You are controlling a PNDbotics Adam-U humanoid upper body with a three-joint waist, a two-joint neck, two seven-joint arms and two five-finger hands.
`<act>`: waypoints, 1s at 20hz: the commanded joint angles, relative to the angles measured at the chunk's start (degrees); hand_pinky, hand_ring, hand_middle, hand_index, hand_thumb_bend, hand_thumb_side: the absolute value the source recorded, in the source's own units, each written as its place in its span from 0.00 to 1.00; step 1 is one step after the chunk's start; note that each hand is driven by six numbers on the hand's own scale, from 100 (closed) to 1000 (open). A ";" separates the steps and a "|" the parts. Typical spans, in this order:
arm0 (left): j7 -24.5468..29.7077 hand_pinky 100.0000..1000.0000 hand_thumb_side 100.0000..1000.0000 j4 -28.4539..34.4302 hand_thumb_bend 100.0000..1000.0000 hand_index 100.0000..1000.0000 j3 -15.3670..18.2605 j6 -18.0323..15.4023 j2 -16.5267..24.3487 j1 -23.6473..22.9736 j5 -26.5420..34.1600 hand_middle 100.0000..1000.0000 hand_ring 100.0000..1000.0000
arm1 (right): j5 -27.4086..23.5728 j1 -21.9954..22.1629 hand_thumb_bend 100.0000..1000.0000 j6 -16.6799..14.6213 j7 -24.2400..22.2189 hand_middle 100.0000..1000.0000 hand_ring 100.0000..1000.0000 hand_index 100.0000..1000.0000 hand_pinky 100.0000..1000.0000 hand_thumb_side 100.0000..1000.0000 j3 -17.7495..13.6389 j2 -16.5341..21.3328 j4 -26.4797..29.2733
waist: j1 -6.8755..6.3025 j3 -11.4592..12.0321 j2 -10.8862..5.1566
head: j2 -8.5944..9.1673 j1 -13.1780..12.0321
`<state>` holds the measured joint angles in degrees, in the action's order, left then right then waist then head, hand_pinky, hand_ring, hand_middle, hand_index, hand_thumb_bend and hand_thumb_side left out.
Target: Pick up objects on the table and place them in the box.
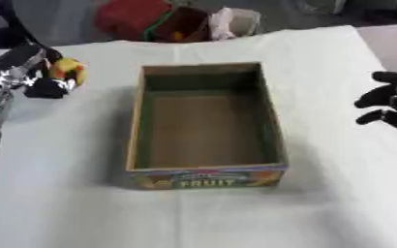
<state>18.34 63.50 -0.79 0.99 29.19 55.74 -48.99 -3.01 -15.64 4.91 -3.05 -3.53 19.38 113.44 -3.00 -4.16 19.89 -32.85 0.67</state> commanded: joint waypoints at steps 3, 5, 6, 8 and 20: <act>-1.75 0.16 0.26 11.87 0.00 0.53 -2.09 -1.71 0.11 2.64 -0.79 0.45 0.41 | -0.61 -0.88 0.00 -0.44 0.37 0.53 0.63 0.81 0.50 0.88 -0.38 0.88 1.15 | 0.35 0.24 -1.63 | -0.45 0.87; -1.99 0.16 0.26 17.73 0.00 0.52 -3.30 -2.02 -1.58 3.04 -2.20 0.45 0.41 | -0.95 -1.20 0.00 -0.77 0.47 0.53 0.63 0.81 0.50 0.87 -0.33 1.10 1.15 | 0.51 0.38 -1.69 | -0.66 1.06; -1.99 0.16 0.26 20.32 0.00 0.52 -3.88 -1.94 -2.62 3.08 -2.86 0.45 0.41 | -1.17 -1.39 0.00 -0.94 0.52 0.53 0.63 0.81 0.50 0.87 -0.30 1.17 1.15 | 0.60 0.43 -1.74 | -0.84 1.01; -1.62 0.16 0.27 24.59 0.00 0.53 -5.31 -1.82 -4.86 2.97 -4.45 0.45 0.41 | -1.65 -1.68 0.00 -1.21 0.62 0.53 0.63 0.80 0.50 0.87 -0.25 1.26 1.15 | 0.76 0.51 -1.87 | -1.27 0.70; 3.68 0.17 0.24 24.19 0.00 0.52 -12.46 -4.97 -15.60 0.86 -10.55 0.45 0.42 | -2.85 -2.30 0.00 -1.46 1.40 0.53 0.62 0.80 0.50 0.87 -0.30 0.89 1.15 | 1.22 0.40 -1.92 | -1.63 -0.06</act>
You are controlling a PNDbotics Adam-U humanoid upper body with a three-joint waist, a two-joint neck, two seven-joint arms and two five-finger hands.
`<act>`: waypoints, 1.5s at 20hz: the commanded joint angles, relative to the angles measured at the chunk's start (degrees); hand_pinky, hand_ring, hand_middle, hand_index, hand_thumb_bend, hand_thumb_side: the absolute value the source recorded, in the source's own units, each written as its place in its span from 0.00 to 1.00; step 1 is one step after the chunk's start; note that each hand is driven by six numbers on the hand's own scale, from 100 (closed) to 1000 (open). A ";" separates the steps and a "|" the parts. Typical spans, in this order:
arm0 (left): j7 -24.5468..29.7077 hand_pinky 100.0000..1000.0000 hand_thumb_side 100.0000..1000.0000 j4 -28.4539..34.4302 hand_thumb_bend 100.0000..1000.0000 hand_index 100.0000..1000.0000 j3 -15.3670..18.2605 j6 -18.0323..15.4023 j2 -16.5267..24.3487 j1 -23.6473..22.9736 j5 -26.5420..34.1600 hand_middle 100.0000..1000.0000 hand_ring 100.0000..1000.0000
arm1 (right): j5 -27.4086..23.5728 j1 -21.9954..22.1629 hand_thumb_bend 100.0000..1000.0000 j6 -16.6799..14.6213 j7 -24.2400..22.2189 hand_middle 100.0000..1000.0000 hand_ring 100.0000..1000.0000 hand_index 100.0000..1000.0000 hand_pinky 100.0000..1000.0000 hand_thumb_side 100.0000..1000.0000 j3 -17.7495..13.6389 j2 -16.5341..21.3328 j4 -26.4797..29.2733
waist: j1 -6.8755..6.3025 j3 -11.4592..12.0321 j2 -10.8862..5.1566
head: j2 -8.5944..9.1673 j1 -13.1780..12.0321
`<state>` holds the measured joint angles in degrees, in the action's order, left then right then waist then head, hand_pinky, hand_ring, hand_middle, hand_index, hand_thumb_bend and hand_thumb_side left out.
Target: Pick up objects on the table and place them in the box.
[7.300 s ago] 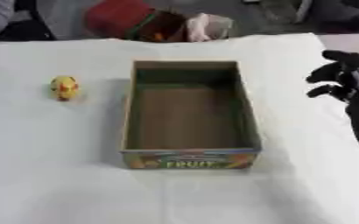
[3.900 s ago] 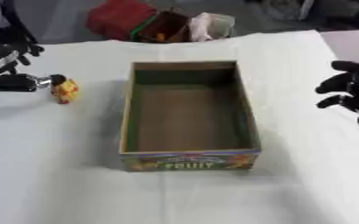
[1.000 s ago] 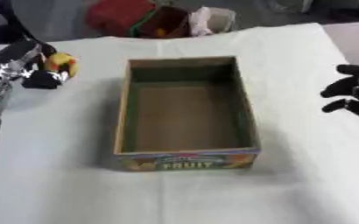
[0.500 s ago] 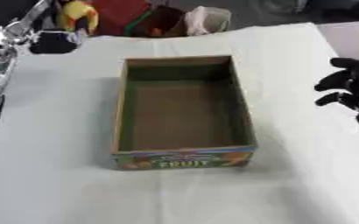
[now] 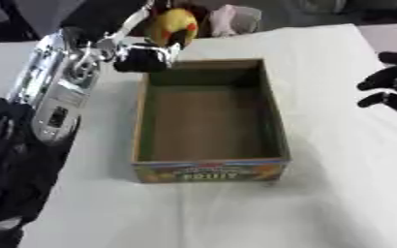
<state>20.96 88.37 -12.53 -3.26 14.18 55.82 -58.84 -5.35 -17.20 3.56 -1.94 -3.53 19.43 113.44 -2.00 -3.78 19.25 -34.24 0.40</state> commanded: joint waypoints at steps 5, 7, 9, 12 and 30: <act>2.75 0.18 0.23 -4.54 0.00 0.53 -2.04 -1.76 -1.80 0.21 -0.42 0.45 0.42 | -0.42 -0.69 0.00 -0.02 0.26 0.53 0.62 0.80 0.50 0.87 -0.23 0.73 1.15 | 0.24 0.04 -1.12 | -0.01 0.54; 3.54 0.18 0.23 -5.45 0.00 0.56 -2.68 -2.46 -2.01 -0.07 -0.74 0.46 0.43 | -0.32 -0.59 0.00 0.04 0.27 0.53 0.62 0.80 0.50 0.87 -0.24 0.70 1.15 | 0.29 0.06 -1.10 | -0.03 0.54; 4.75 0.21 0.21 -6.26 0.00 0.59 -3.49 -3.32 -2.26 -0.22 -1.32 0.49 0.46 | -0.28 -0.60 0.00 0.05 0.27 0.53 0.62 0.80 0.50 0.87 -0.23 0.59 1.15 | 0.35 0.04 -1.10 | 0.02 0.49; 7.45 0.24 0.17 -7.56 0.00 0.63 -4.52 -4.98 -2.53 -0.12 -2.56 0.52 0.48 | -0.27 -0.58 0.00 0.13 0.25 0.53 0.62 0.80 0.50 0.87 -0.20 0.37 1.15 | 0.42 0.07 -1.16 | 0.24 0.50; 19.41 0.46 0.80 -11.31 0.60 0.88 -4.10 -8.54 -2.73 -0.71 -8.77 0.75 0.72 | 0.13 -0.07 0.00 0.53 0.42 0.53 0.62 0.80 0.50 0.88 -0.32 0.23 1.15 | 0.14 -0.10 -1.29 | 0.76 0.65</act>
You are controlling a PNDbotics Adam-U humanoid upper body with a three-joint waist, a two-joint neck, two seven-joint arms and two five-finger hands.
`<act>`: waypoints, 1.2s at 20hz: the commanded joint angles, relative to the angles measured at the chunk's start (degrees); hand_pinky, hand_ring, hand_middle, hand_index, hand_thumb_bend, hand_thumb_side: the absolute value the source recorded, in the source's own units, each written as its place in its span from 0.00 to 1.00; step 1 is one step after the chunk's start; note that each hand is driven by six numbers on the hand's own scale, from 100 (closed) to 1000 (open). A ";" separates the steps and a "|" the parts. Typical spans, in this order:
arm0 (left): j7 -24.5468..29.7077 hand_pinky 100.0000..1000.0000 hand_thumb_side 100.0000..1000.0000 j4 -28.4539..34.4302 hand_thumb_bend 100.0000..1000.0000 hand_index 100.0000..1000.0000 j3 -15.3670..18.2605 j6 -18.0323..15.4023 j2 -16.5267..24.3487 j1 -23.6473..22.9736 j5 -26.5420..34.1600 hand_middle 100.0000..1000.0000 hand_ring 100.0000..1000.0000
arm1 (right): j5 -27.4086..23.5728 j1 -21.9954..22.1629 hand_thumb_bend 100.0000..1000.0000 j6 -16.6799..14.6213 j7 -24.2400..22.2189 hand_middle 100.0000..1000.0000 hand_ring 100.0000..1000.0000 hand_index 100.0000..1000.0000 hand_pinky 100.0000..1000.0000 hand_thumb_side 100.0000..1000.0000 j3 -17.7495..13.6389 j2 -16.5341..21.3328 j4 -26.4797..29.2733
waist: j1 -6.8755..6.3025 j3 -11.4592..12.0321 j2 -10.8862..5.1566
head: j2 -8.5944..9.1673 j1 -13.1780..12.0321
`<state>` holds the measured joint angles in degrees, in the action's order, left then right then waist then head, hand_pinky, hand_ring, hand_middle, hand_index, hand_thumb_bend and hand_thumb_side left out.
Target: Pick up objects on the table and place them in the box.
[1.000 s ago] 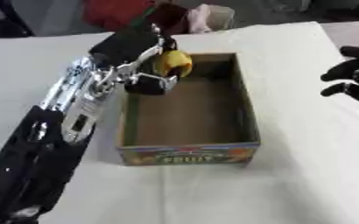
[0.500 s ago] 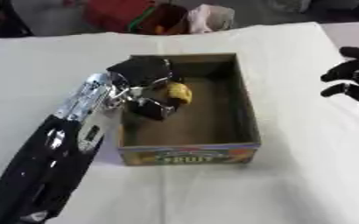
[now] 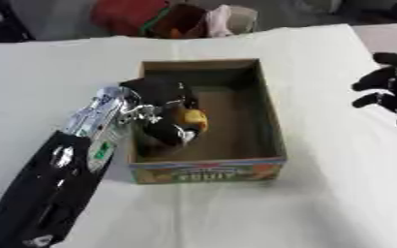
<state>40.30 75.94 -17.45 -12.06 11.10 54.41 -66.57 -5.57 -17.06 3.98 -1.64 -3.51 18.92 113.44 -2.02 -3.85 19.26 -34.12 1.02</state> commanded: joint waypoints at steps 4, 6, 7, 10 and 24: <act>-3.12 0.48 0.98 2.36 0.78 0.86 1.45 2.02 0.30 0.96 -3.55 0.76 0.74 | 0.28 -0.16 0.00 0.29 0.08 0.53 0.62 0.80 0.50 0.88 -0.27 0.60 1.15 | 0.10 0.04 -1.41 | 0.75 -0.17; -5.79 0.47 1.00 3.38 0.80 0.84 1.84 3.40 0.29 1.08 -5.27 0.75 0.73 | 0.25 -0.19 0.00 0.28 0.06 0.53 0.62 0.80 0.50 0.88 -0.27 0.57 1.15 | 0.13 0.03 -1.41 | 0.64 -0.27; -7.57 0.47 1.00 4.08 0.80 0.84 2.14 4.28 0.23 1.00 -5.95 0.74 0.72 | 0.24 -0.19 0.00 0.25 0.09 0.53 0.62 0.80 0.50 0.88 -0.30 0.56 1.15 | 0.15 0.05 -1.40 | 0.58 -0.28; -13.07 0.47 1.00 6.65 0.77 0.83 3.67 7.16 -0.37 -0.03 -6.54 0.72 0.71 | 0.25 -0.11 0.00 0.24 0.15 0.53 0.62 0.80 0.50 0.88 -0.35 0.40 1.15 | 0.24 0.15 -1.36 | 0.41 -0.13; -47.26 0.28 0.94 33.83 0.00 0.74 18.11 26.94 0.56 -13.28 34.19 0.44 0.42 | -0.08 0.94 0.00 -0.20 2.15 0.53 0.62 0.80 0.49 0.87 -1.57 1.39 1.15 | 0.12 2.83 -2.90 | -1.56 1.91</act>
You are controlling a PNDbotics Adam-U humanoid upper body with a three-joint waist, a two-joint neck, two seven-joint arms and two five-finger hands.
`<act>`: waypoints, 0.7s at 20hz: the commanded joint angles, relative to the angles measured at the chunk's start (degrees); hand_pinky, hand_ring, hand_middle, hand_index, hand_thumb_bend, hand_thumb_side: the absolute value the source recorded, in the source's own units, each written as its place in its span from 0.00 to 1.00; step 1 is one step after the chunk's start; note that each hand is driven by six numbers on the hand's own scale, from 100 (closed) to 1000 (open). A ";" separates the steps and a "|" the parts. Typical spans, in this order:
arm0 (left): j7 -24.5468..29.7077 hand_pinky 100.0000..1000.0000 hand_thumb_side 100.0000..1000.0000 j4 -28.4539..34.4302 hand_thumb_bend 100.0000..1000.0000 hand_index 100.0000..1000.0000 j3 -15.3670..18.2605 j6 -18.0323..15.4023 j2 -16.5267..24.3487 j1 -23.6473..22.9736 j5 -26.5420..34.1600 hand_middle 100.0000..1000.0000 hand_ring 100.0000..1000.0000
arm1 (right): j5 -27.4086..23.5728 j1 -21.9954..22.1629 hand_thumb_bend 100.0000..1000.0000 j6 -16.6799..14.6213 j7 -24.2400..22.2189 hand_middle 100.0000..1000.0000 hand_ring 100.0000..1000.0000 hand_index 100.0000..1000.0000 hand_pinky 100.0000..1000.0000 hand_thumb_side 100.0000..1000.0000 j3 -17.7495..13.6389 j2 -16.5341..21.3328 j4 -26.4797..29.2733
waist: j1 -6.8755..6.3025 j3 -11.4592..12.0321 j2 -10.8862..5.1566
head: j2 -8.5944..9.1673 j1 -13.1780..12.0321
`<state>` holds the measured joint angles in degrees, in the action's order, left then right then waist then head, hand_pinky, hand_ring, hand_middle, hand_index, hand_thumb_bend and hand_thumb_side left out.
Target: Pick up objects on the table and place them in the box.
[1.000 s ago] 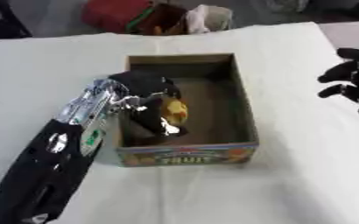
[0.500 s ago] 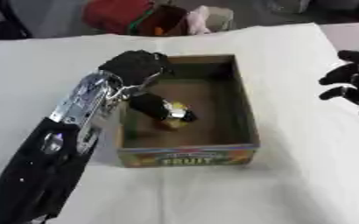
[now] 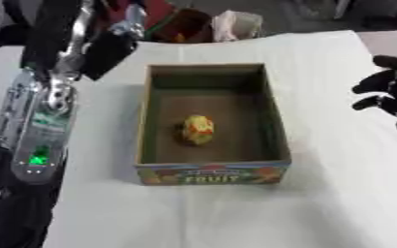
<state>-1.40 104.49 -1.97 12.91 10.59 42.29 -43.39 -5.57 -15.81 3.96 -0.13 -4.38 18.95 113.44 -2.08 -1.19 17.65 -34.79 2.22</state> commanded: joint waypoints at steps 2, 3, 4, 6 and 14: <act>-12.24 0.28 0.92 8.70 0.00 0.73 4.96 1.30 2.33 -4.71 20.64 0.44 0.42 | -0.38 -0.36 0.00 -0.42 1.04 0.53 0.62 0.80 0.49 0.87 -0.85 1.61 1.15 | 0.19 0.62 -1.54 | -1.69 1.41; -15.54 0.28 0.86 9.41 0.00 0.72 6.05 0.02 3.06 -6.39 24.63 0.45 0.42 | -0.64 -0.42 0.00 -0.62 1.35 0.52 0.62 0.80 0.49 0.87 -0.96 1.63 1.15 | 0.23 0.73 -1.65 | -2.02 1.71; -18.11 0.28 0.83 9.77 0.00 0.71 6.96 -1.53 3.73 -7.94 27.99 0.45 0.42 | -0.92 -0.44 0.00 -0.83 1.67 0.52 0.61 0.80 0.49 0.87 -1.05 1.68 1.15 | 0.29 0.82 -1.75 | -2.26 2.00; -21.47 0.28 0.84 10.02 0.00 0.71 8.89 -4.21 4.53 -10.47 32.32 0.44 0.42 | -1.34 -0.41 0.00 -1.11 2.10 0.53 0.61 0.80 0.49 0.87 -1.14 1.72 1.15 | 0.49 0.99 -1.98 | -2.73 2.43; -27.64 0.36 0.83 10.10 0.01 0.71 16.13 -15.91 4.93 -18.50 34.15 0.47 0.45 | -3.81 -0.47 0.00 -3.48 3.55 0.53 0.61 0.79 0.50 0.88 -1.55 1.23 1.15 | 1.52 1.68 -2.99 | -3.45 3.58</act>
<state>-28.42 113.38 12.87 -1.11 14.20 23.47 -9.60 -8.50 -15.81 1.13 3.13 -5.32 19.37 113.44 -0.57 0.46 15.78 -37.79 5.43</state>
